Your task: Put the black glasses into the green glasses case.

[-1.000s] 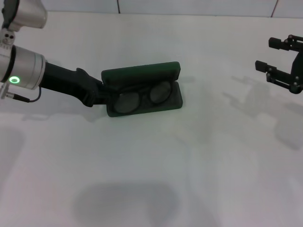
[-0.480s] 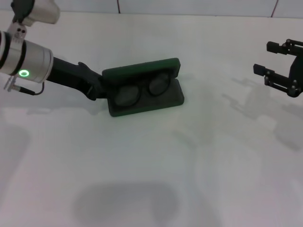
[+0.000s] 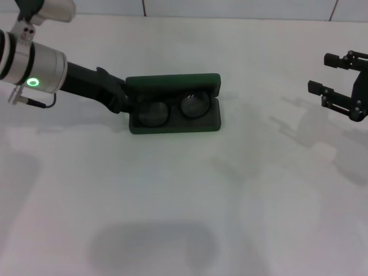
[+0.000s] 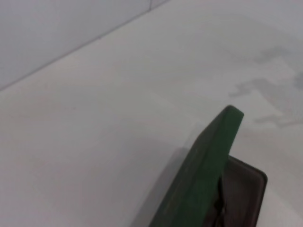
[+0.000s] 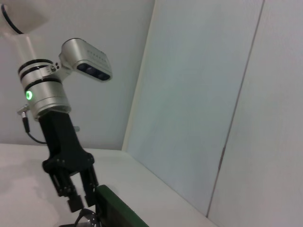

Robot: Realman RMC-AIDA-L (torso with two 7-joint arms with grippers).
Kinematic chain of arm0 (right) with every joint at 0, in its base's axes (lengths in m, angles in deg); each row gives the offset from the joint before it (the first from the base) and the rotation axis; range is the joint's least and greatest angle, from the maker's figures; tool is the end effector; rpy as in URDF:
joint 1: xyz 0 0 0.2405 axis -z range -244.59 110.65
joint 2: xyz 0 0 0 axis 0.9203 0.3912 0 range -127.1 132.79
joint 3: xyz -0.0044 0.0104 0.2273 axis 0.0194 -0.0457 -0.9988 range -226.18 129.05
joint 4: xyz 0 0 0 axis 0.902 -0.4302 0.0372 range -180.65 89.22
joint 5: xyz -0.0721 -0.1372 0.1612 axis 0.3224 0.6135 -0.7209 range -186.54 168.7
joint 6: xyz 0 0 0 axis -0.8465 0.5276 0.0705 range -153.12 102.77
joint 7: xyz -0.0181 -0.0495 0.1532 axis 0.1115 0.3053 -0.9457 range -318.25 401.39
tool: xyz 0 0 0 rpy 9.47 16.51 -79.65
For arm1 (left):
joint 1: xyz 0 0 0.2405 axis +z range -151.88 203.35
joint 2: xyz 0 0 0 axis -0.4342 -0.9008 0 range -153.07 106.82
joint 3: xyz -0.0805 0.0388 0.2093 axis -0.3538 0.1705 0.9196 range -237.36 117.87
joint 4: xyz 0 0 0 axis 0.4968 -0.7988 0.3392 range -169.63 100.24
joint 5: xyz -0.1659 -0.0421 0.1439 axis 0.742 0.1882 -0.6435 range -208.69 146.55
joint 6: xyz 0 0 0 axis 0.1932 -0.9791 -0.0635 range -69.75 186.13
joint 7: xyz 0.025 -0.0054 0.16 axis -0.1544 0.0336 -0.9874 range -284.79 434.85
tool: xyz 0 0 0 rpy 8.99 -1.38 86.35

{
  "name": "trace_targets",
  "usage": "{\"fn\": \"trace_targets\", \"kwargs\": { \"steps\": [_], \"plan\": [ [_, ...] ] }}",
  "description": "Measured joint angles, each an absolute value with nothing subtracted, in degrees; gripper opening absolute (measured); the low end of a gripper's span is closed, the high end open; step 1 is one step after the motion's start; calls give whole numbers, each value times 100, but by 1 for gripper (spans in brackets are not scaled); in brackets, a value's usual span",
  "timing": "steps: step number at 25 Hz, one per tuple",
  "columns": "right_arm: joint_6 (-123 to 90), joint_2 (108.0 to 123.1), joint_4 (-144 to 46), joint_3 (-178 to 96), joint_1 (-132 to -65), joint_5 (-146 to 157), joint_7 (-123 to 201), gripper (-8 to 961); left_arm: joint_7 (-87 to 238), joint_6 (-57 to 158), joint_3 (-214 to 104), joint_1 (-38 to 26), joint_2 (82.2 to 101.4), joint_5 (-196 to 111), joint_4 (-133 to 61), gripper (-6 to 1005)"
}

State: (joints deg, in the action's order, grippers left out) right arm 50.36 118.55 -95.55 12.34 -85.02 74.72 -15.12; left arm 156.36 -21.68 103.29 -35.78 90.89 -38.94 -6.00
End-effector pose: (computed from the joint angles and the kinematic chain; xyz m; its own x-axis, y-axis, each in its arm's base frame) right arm 0.2349 0.3521 0.0443 0.8797 0.1364 -0.4556 -0.1750 -0.7979 -0.5768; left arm -0.2379 0.4054 0.0059 0.8820 0.4615 0.0952 0.4699 -0.8458 -0.2528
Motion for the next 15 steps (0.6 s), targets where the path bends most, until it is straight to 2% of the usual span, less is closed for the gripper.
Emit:
{"fn": "trace_targets", "kwargs": {
  "steps": [2, 4, 15],
  "plan": [
    [5053, 11856, -9555, 1234, -8501, 7471, -1512, 544, 15615, -2189, 10329, -3562, 9079, -3826, -596, 360],
    [5058, 11858, -9554, 1234, -8499, 7472, -1512, 543, 15567, -2267, 10329, -3542, 9070, -3783, -591, 452],
    [5108, 11859, -9536, 1347, -8567, 7472, -1512, 544, 14682, -3262, 10329, -3135, 9051, -2966, -522, 440]
  ]
}}
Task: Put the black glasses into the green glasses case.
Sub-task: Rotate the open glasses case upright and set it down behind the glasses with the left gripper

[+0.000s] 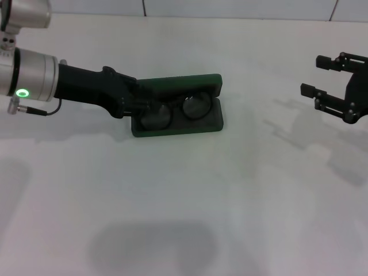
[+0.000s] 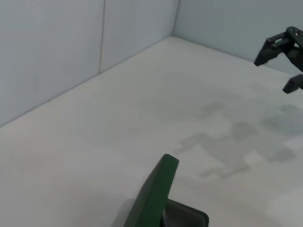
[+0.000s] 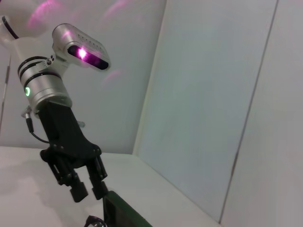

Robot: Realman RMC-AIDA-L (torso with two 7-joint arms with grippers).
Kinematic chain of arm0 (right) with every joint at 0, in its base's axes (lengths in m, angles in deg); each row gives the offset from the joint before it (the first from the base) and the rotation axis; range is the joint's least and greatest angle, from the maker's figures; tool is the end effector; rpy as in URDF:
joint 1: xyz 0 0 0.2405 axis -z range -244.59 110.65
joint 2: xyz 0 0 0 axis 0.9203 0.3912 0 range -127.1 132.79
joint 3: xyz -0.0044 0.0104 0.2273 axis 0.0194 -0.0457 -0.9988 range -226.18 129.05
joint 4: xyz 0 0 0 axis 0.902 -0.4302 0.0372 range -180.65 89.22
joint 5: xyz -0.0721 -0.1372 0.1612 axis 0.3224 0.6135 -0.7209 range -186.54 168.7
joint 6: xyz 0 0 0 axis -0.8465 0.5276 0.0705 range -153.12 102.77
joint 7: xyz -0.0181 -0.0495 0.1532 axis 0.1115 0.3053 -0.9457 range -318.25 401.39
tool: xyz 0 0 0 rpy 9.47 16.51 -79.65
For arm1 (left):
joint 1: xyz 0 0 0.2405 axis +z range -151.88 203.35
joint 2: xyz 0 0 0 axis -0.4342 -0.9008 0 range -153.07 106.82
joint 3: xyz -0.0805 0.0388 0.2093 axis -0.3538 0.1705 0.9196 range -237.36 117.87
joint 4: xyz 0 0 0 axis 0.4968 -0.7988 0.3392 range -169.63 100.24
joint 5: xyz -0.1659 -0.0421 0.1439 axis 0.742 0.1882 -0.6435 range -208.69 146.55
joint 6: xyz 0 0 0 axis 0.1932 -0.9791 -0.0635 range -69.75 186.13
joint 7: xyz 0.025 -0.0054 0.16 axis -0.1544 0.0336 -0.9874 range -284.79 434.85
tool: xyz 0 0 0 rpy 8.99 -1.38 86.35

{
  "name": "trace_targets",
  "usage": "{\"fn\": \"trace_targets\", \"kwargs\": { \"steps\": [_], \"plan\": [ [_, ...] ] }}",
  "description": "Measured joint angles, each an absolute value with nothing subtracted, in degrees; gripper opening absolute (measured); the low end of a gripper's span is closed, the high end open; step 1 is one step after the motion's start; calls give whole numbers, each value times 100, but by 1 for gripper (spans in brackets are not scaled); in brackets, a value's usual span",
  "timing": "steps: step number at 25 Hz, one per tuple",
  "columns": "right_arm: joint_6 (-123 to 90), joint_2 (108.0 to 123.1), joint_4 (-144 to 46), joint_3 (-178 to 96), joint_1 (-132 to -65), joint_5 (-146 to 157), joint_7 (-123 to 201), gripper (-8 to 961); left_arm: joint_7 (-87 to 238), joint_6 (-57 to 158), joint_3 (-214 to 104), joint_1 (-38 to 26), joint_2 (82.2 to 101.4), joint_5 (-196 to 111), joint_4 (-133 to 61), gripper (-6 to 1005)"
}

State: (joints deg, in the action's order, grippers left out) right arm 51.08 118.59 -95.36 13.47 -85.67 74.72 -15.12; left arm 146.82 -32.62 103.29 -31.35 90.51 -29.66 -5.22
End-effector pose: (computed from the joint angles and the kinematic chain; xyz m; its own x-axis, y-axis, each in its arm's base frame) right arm 0.2283 0.3515 0.0384 0.8759 0.1469 -0.4597 -0.1542 -0.8174 -0.5551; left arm -0.2314 0.3817 0.0130 0.9030 0.3460 0.2547 0.3915 -0.9068 -0.1561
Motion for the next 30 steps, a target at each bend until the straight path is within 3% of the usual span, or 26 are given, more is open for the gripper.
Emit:
{"fn": "trace_targets", "kwargs": {
  "steps": [11, 22, 30],
  "plan": [
    [5109, 11843, -9554, 1492, -8707, 7520, -1512, 544, 14244, -3116, 10327, -2618, 9169, -1435, -374, 446],
    [5105, 11829, -9547, 1542, -8727, 7528, -1512, 544, 13888, -2152, 10330, -2697, 9398, -1845, -376, 449],
    [5102, 11832, -9539, 1542, -8722, 7529, -1512, 544, 13735, -1953, 10330, -2784, 9453, -2068, -376, 444]
  ]
}}
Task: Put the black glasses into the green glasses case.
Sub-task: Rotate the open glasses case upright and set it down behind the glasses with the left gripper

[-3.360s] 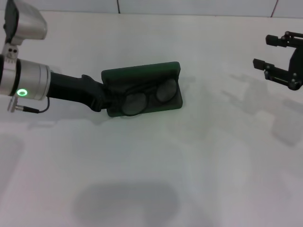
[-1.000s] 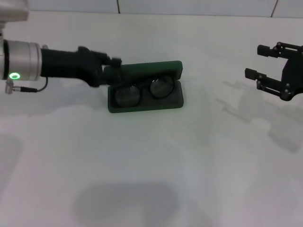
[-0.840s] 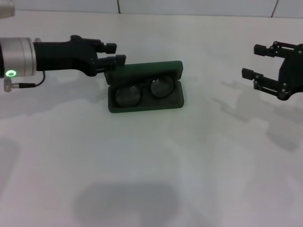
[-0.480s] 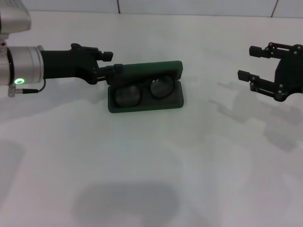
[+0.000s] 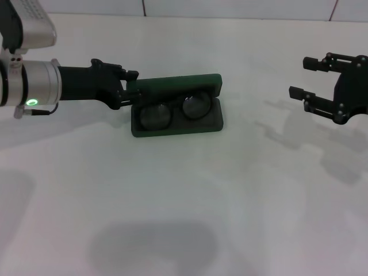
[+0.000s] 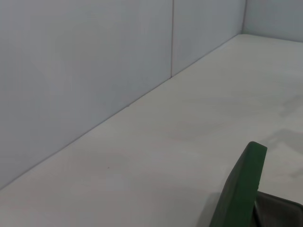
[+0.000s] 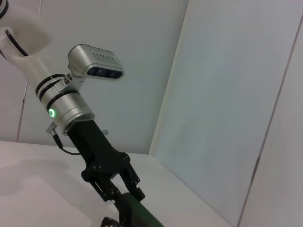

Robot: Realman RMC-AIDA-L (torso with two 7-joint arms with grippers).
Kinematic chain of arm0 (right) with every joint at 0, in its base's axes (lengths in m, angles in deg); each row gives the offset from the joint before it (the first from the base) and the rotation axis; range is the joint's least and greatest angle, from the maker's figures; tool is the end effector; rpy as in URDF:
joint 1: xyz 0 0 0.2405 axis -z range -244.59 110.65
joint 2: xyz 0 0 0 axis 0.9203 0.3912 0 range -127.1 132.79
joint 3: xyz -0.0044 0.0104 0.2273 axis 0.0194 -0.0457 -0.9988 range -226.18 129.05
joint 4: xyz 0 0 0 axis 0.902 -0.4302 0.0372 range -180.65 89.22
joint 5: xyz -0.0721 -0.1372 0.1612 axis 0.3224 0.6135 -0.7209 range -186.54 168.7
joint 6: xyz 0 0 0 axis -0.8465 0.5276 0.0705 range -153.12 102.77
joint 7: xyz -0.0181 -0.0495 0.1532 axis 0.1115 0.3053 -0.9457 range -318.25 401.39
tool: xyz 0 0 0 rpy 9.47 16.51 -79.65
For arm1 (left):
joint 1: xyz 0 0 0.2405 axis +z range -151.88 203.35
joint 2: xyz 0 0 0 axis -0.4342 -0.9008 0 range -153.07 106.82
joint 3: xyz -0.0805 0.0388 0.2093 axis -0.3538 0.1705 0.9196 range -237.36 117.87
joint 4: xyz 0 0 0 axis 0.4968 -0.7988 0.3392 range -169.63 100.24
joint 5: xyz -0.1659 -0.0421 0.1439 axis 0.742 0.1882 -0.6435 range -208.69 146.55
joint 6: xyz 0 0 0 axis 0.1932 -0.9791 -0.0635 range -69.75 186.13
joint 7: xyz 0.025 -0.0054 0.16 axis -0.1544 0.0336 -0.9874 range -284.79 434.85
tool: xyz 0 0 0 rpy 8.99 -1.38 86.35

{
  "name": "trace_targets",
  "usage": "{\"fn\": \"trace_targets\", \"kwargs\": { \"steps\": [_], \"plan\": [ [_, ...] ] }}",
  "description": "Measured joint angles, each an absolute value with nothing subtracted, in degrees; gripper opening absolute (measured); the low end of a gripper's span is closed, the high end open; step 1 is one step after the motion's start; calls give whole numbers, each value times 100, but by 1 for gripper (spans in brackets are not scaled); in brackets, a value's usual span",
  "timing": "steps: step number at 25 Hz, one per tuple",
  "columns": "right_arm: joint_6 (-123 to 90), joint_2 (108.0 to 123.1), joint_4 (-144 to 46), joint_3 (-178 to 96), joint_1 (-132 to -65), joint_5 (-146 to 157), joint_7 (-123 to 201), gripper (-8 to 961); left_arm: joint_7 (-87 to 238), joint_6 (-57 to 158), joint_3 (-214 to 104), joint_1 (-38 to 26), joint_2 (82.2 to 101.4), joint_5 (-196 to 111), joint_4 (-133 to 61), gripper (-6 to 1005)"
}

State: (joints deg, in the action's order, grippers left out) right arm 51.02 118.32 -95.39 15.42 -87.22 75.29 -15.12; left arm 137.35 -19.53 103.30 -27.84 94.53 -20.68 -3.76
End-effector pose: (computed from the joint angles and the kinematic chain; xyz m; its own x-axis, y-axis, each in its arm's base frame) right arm 0.2176 0.3549 0.0311 0.8802 0.1691 -0.4435 -0.1070 -0.8397 -0.5325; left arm -0.2581 0.3962 0.0016 0.9239 0.2683 0.2729 0.3628 -0.8410 -0.4014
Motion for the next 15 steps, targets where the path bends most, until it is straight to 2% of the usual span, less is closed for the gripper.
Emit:
{"fn": "trace_targets", "kwargs": {
  "steps": [6, 15],
  "plan": [
    [5102, 11832, -9537, 1542, -8719, 7529, -1512, 544, 13617, -1900, 10329, -2796, 9471, -2072, -376, 440],
    [5102, 11832, -9537, 1538, -8724, 7513, -1512, 543, 13597, -1676, 10330, -2822, 9506, -2045, -376, 281]
  ]
}}
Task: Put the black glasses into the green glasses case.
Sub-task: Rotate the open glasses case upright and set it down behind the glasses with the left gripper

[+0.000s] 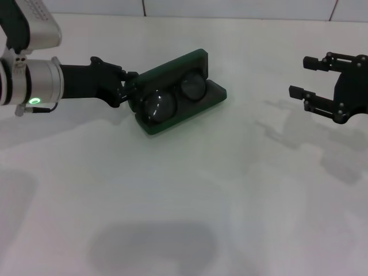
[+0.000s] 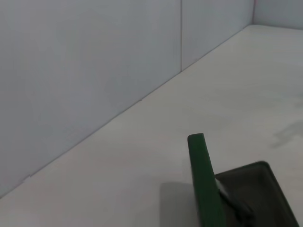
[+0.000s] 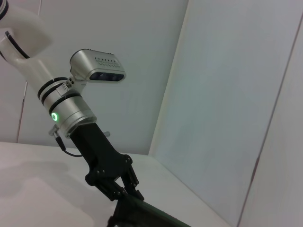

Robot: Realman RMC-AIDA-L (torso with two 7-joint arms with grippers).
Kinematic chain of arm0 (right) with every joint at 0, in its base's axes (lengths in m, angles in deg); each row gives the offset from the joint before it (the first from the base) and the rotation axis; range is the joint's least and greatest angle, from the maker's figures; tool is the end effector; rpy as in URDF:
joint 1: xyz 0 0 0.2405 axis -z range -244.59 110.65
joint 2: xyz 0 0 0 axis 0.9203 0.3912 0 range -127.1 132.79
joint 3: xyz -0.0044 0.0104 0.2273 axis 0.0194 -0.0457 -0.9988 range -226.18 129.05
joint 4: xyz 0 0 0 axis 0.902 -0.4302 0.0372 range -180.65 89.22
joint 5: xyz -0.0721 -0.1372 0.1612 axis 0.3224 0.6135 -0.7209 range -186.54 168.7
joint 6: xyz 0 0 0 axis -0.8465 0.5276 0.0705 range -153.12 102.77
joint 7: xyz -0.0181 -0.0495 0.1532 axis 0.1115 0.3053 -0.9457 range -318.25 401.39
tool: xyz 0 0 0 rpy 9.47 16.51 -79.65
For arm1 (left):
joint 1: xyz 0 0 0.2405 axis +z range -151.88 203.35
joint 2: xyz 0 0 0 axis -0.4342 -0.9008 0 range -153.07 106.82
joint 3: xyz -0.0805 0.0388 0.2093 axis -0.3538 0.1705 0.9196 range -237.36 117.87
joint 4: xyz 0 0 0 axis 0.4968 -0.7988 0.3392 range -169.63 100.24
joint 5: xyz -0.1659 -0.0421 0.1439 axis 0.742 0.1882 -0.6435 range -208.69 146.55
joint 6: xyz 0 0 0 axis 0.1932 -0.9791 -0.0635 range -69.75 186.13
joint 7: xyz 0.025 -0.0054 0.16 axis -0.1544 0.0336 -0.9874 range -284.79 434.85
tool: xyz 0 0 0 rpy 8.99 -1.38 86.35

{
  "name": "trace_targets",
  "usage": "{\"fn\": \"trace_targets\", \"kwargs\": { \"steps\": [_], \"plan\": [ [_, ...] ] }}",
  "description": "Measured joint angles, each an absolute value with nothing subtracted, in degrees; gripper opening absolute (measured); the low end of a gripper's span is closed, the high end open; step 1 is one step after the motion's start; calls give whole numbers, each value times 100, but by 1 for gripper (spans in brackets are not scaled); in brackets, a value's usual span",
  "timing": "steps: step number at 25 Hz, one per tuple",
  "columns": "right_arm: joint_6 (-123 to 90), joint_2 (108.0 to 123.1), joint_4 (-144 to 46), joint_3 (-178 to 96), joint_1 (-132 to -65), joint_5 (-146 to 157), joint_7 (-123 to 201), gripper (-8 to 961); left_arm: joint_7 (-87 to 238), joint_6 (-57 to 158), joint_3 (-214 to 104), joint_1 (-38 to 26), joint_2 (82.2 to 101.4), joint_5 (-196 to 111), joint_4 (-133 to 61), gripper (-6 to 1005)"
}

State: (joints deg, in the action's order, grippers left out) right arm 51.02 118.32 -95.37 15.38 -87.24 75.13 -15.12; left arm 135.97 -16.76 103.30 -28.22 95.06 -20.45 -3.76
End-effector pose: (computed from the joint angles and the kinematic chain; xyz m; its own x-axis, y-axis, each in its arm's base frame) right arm 0.2173 0.3551 0.0315 0.8790 0.1697 -0.4457 -0.1087 -0.8387 -0.5336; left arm -0.2596 0.4013 -0.0006 0.9345 0.2541 0.2493 0.3428 -0.8311 -0.4378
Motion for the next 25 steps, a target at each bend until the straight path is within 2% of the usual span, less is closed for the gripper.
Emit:
{"fn": "trace_targets", "kwargs": {
  "steps": [4, 12, 16, 25],
  "plan": [
    [5103, 11833, -9537, 1519, -8714, 7508, -1512, 543, 13466, -2011, 10330, -2794, 9508, -1879, -376, 197],
    [5102, 11833, -9577, 1521, -8689, 7493, -1512, 543, 12461, -2987, 10329, -2389, 9529, -601, -373, 197],
    [5103, 11833, -9586, 1534, -8677, 7492, -1512, 543, 11222, -3027, 10325, -1996, 9641, -148, -531, 197],
    [5107, 11832, -9578, 1522, -8714, 7496, -1510, 543, 10186, -2991, 10320, -1632, 9651, 773, -980, 196]
  ]
}}
